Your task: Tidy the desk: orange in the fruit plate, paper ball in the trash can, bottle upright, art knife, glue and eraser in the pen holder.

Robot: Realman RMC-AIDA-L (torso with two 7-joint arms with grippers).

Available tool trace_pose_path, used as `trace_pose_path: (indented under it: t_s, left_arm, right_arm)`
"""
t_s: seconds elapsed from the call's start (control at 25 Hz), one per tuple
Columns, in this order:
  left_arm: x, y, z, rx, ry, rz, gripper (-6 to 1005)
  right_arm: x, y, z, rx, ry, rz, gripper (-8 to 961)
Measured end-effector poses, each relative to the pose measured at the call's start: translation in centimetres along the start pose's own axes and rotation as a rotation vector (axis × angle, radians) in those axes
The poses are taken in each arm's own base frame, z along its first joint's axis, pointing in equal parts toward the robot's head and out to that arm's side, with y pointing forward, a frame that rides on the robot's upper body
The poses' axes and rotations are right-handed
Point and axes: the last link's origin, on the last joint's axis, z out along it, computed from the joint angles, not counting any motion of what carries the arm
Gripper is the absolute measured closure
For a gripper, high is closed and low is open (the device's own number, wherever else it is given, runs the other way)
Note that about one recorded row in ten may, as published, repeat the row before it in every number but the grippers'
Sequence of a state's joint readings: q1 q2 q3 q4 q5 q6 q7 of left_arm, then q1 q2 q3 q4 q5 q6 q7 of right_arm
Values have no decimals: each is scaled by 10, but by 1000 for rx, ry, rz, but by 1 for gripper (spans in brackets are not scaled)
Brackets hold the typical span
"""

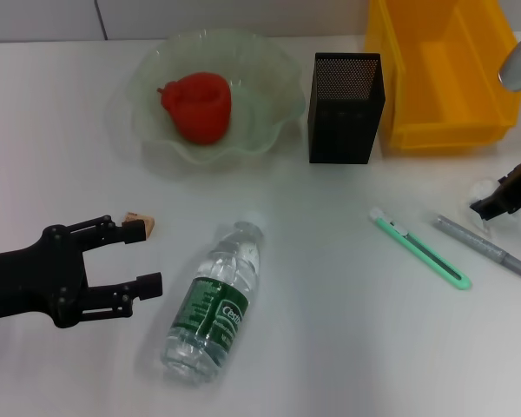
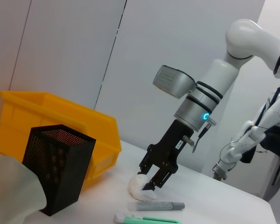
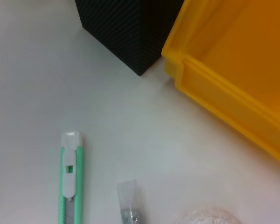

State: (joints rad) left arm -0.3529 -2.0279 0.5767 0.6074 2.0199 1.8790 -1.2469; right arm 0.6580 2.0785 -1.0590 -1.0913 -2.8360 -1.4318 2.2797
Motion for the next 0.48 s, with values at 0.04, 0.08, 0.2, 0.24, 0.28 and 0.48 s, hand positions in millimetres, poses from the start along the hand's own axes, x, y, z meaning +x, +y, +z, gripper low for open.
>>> trace_pose_path:
  t_s: [0.04,0.08,0.2,0.24,0.28,0.48]
  left_arm:
    - [0,0,0,0,0,0,158]
    - [0,0,0,0,0,0,158]
    - [0,0,0,0,0,0,157]
    - [0,0,0,0,0,-1,157]
    - [0,0,0,0,0,-1,157]
    - [1,1,0,-12,2,-17,158]
  right_arm:
    - [0,-1,-1,2,-3,1,419]
    - [0,-1,-1,2,-3,1,426]
    - [-2,0,-6,2,-17,1,445]
    - [-5,3,-14,-24,-56,-8,452]
    - [-5,3,-14,-24,-56,-8,452]
    - [-18,-1,-62,-52,-259,-1,453]
